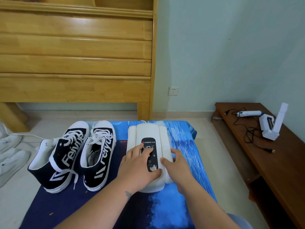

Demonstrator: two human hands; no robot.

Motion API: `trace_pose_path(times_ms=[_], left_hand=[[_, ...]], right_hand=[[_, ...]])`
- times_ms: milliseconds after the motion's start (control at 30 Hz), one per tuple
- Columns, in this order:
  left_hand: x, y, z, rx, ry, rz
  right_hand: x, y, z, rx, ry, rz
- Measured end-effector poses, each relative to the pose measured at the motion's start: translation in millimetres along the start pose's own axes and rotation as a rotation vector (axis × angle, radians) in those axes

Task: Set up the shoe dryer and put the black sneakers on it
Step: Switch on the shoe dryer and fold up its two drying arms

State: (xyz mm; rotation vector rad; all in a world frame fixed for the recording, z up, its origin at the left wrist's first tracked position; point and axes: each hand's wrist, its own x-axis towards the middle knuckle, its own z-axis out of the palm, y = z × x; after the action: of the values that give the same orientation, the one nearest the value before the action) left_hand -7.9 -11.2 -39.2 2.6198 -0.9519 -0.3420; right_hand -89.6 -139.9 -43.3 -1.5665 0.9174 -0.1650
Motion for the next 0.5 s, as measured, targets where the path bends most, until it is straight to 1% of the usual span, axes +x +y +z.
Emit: trace_pose_path(times_ms=[300, 500], left_hand=[[-0.2, -0.1, -0.8, -0.004, -0.015, -0.004], [-0.1, 0.5, -0.9, -0.013, -0.016, -0.006]], right_hand=[[0.5, -3.9, -0.2, 0.021, 0.028, 0.044], [0.8, -6.4, -4.5, 0.185, 0.014, 0.177]])
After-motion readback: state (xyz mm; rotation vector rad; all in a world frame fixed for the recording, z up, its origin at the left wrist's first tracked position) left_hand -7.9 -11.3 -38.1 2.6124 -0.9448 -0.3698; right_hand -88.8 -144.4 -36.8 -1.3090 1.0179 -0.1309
